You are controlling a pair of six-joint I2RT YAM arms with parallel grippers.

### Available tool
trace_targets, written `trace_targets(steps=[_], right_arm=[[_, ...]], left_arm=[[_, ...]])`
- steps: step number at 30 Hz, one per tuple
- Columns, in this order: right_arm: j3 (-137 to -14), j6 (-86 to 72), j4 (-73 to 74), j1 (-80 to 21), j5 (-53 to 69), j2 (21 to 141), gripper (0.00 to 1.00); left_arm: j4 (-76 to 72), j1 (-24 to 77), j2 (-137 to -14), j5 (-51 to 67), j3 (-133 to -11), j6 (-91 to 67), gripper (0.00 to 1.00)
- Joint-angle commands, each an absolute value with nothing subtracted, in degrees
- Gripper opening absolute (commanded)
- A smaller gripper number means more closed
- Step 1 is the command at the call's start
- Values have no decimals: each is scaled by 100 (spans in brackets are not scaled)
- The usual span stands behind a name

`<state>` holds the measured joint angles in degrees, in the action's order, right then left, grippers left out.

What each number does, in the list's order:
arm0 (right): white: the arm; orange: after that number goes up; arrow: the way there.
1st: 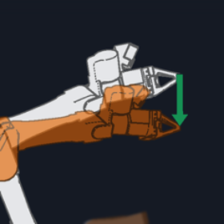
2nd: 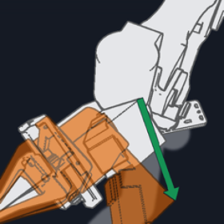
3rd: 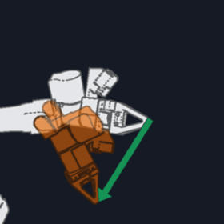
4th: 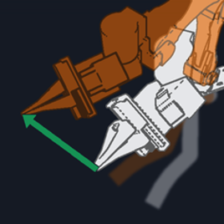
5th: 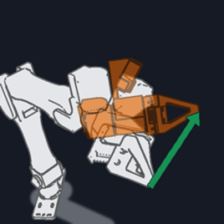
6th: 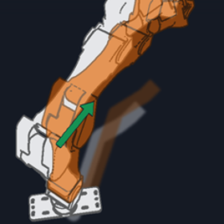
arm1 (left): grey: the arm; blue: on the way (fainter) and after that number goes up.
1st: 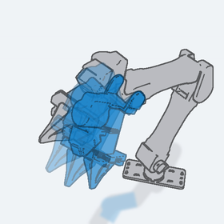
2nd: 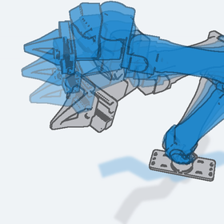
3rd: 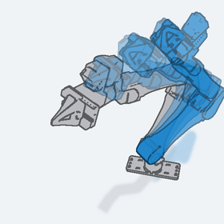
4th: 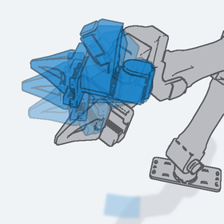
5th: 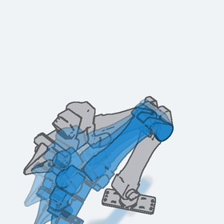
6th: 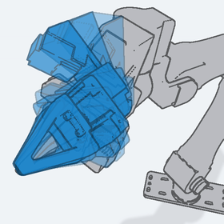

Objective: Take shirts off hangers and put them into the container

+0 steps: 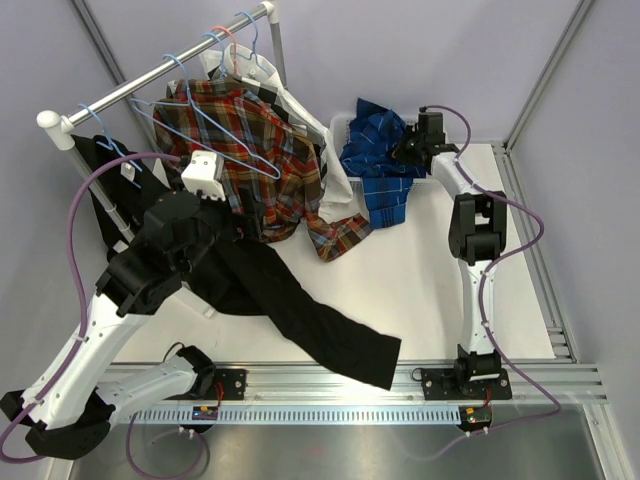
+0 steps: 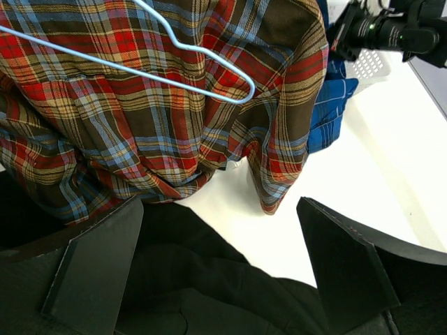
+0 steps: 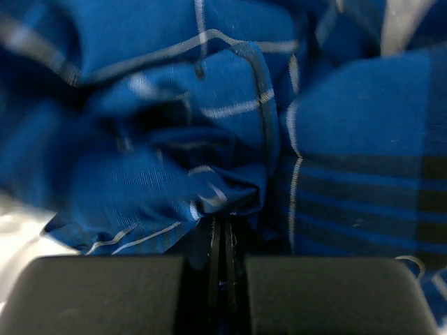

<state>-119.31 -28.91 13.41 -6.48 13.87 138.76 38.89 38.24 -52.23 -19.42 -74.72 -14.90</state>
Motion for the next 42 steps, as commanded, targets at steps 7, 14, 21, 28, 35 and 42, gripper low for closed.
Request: trace_targets(steps=[7,14,21,28,35,42], right_arm=[[-11795,-2524,2408,-791,677,12851,38],[-10848,-2145,2303,-791,729,10990,70],[-8057,-2171,1119,-739,1361,9634,75],[-6120,-2364,-535,-396,2109,9465,78],[-5932,-2462,-1389,-44,2829,10229,86],[-6503,-2303,-1169,-44,3111,10871,96]], left_arm=[[3568,3814,-5194,-1951,-7497,-1617,99],[3568,3814,-5124,-1863,-7515,-1609,99],[3560,3814,-5071,-1714,-7462,-1608,99],[3560,3814,-4922,-1644,-7357,-1644,99],[3568,3814,-4711,-1670,-7198,-1643,99],[3568,3814,-4606,-1766,-7084,-1617,99]])
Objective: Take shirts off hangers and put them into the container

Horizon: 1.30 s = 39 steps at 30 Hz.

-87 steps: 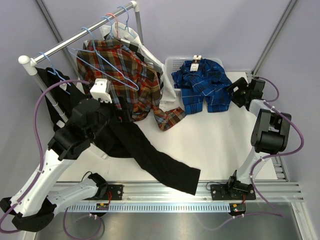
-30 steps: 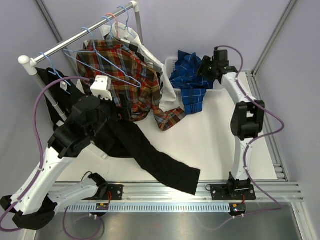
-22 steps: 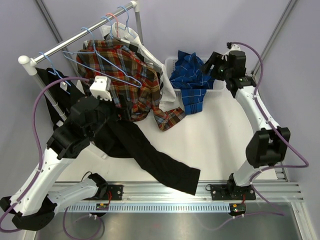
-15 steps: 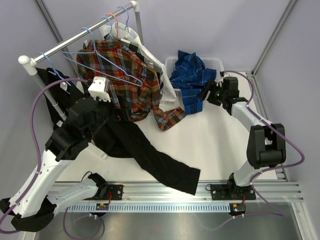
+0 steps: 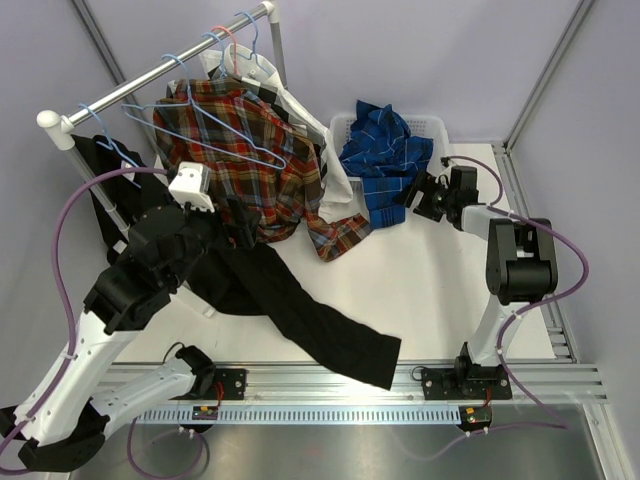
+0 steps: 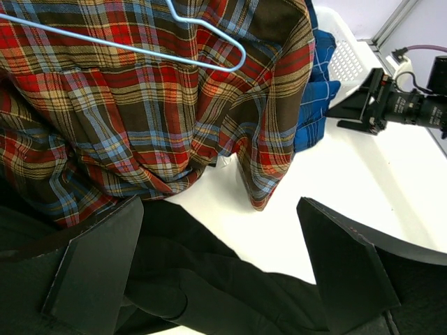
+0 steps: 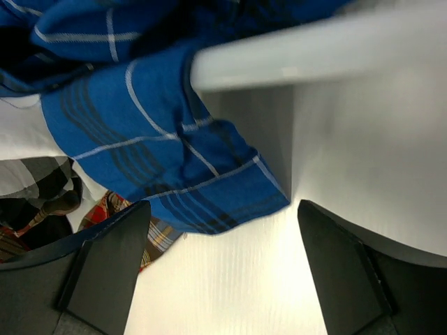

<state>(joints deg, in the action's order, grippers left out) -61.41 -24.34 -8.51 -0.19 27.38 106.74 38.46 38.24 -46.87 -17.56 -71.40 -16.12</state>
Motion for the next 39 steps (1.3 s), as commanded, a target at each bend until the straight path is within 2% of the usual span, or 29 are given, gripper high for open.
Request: trace_targets(steps=[1,11,15,17,18,19,22,23,26,31,33,39], right_arm=[[-6539,-2303,-1160,-44,3129,10924,97],[-7259,-1978,-370,-324,3305,11443,97],[-7339,-1951,-299,-369,3322,11505,89],[-7348,-1934,-273,-369,3340,11505,81],[-7339,-1907,-272,-387,3357,11496,76],[-7330,-1899,-264,-378,3375,11479,62],[-7251,-1863,-203,-422,3384,11304,38],[-7234,-1846,-106,-439,3384,11233,22],[-7312,-1750,427,-492,3401,10899,0],[-8435,-1670,1527,-519,3157,10390,0],[-9366,-1661,2055,-519,2884,10380,0],[-11784,-2214,2734,-527,1681,11259,1]], left_arm=[[3568,3814,-4605,-1775,-7084,-1617,99],[3568,3814,-4676,-1846,-7102,-1556,99],[3568,3814,-4702,-1854,-7119,-1556,99],[3568,3814,-4702,-1863,-7110,-1538,99],[3568,3814,-4702,-1872,-7110,-1529,99],[3568,3814,-4702,-1872,-7110,-1521,99],[3568,3814,-4702,-1881,-7128,-1521,99],[3568,3814,-4702,-1881,-7137,-1512,99],[3568,3814,-4702,-1907,-7146,-1486,99],[3568,3814,-4737,-1898,-7242,-1450,99],[3568,3815,-4746,-1907,-7286,-1441,99],[3577,3814,-4711,-2004,-7225,-1450,99]])
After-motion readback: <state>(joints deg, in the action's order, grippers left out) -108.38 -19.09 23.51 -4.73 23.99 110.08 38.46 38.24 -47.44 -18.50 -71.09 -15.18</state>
